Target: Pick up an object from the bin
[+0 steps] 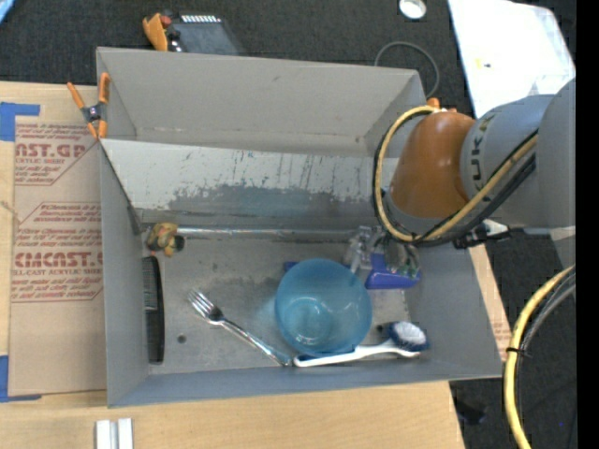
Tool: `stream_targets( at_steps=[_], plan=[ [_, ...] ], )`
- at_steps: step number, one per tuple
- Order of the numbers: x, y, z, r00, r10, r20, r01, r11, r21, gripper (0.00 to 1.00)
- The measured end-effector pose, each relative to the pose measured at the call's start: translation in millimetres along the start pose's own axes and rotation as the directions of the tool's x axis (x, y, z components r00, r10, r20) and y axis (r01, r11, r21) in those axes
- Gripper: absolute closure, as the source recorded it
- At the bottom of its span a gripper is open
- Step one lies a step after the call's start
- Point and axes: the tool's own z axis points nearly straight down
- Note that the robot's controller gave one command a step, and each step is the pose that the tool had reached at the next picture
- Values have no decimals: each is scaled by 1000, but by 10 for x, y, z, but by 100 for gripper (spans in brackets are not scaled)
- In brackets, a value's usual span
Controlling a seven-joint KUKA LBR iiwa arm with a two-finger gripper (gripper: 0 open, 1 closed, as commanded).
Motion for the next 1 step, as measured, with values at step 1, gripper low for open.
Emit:
stream_targets(
  at_steps=[1],
  plan=[
    [19, 1, -235, 1000, 0, -8, 0, 1000, 0, 100]
  ],
)
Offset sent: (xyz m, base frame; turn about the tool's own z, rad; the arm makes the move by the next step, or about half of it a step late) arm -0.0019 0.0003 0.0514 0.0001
